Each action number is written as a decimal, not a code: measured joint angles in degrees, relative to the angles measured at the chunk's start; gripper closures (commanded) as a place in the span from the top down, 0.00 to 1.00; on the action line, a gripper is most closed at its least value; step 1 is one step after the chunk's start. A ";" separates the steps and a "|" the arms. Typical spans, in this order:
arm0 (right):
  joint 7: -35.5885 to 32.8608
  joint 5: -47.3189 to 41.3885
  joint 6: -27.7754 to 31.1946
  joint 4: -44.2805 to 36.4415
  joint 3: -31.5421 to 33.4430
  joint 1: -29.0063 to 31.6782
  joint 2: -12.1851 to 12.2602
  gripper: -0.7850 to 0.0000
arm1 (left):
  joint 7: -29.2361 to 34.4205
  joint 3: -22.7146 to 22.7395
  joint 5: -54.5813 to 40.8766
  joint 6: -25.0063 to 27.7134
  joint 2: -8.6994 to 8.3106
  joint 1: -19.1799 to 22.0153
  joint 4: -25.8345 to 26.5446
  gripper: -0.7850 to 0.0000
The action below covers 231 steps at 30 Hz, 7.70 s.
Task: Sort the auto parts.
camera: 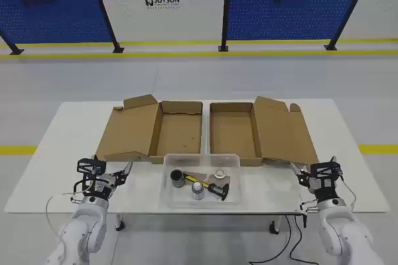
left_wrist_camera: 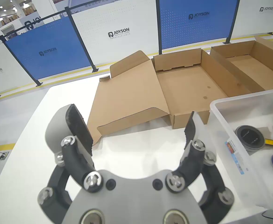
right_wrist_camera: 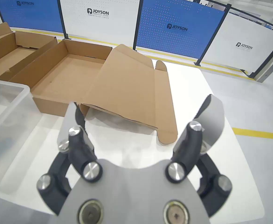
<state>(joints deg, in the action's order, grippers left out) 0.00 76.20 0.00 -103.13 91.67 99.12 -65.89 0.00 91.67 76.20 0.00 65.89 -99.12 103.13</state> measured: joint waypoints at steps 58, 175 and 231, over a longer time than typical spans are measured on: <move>0.00 0.00 0.00 0.00 0.00 0.00 0.00 1.00 | 24.99 -28.20 7.05 13.14 2.25 16.05 1.96 1.00; 0.00 0.00 0.00 0.00 0.00 0.00 0.00 1.00 | 18.96 -24.66 -0.54 21.63 2.45 17.06 9.38 0.00; 0.00 0.00 0.00 0.00 0.00 0.00 0.00 1.00 | -4.16 -32.33 18.11 -6.65 8.71 43.17 -41.28 0.00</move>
<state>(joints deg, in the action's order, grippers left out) 0.00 76.20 0.00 -103.13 91.67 99.12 -65.89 -4.16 59.35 94.31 -6.65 74.60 -55.95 61.85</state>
